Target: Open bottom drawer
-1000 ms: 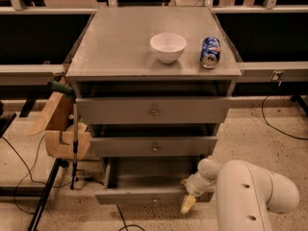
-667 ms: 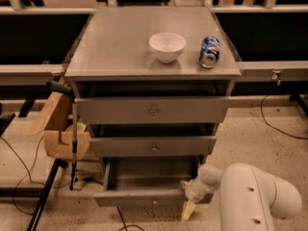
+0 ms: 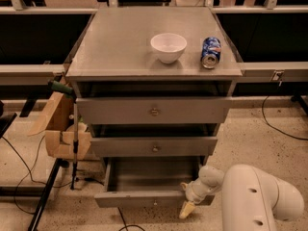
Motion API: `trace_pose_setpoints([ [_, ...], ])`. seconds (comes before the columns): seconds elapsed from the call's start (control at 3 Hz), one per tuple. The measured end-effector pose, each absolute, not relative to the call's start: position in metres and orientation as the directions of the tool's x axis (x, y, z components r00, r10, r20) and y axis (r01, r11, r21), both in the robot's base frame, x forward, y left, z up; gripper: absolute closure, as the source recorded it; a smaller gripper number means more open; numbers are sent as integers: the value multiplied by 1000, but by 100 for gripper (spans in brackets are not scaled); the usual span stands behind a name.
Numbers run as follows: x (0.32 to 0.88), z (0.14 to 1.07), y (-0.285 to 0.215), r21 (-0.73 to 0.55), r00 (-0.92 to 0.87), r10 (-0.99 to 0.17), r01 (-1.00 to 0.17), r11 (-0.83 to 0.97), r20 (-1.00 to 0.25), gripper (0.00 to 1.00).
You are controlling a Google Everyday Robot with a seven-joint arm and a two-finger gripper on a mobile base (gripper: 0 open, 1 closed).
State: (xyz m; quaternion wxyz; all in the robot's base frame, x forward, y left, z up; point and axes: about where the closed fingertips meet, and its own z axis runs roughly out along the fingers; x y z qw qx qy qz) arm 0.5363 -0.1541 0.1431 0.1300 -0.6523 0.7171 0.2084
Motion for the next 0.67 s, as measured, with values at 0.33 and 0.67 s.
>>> trace_pose_setpoints([
  [0.33,542,145,-154,129,-115,-881,-990,62,-458,45],
  [0.67,547,147,-156,129,-115,-881,-990,62,-458,68],
])
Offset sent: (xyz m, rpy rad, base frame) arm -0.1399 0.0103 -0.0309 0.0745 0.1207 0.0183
